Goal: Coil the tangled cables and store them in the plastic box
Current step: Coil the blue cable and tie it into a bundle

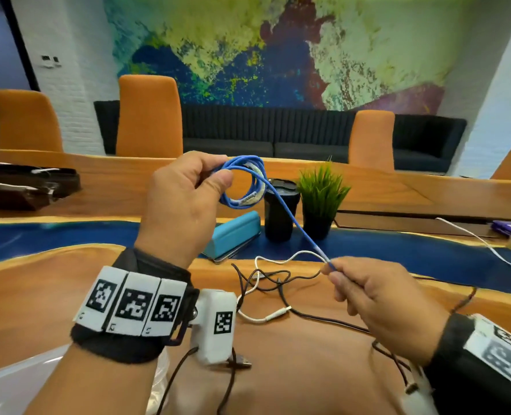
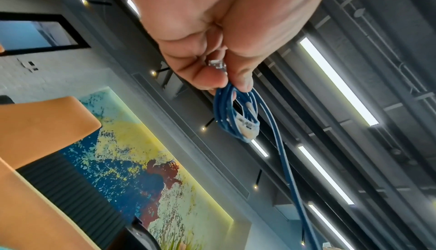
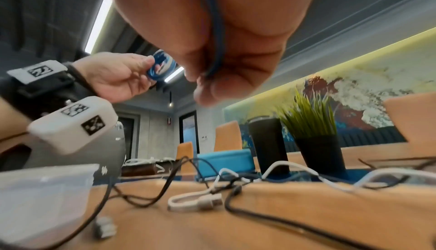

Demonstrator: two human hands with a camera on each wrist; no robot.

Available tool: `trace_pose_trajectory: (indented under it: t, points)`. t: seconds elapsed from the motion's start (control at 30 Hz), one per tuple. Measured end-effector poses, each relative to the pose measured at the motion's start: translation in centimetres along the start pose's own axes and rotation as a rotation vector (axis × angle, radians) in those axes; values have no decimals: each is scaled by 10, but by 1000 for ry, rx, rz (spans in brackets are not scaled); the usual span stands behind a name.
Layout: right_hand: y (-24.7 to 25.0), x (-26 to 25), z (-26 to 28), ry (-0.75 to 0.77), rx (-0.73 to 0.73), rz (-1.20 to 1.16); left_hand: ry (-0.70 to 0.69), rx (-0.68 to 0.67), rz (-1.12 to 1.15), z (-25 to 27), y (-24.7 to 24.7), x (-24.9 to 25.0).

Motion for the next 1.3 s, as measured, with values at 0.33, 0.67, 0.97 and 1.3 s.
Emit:
trace_pose_trajectory:
  t: [0.33,0.67,0.97,1.3]
  points:
    - [46,-17,-14,11,43,175,46,-50,151,-6,14,0]
    - [64,10,-14,-122,460,-1346,124,-438,498,33,-59,33]
    - [19,9,-21,-183,216,-1747,192,-553,646,46,-79,34]
    - [-17,-43,-13,-94,-238,-1889,289,-529,794,56,-92,33]
Point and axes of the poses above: each hand's wrist, its own z-axis away from the middle knuckle, its own y-axis out of the back of the hand, x = y × z, the point moved 10 cm from there along -z, towards the middle knuckle, and after that the axes turned 5 degrees about -z, right-handed, at the moved point
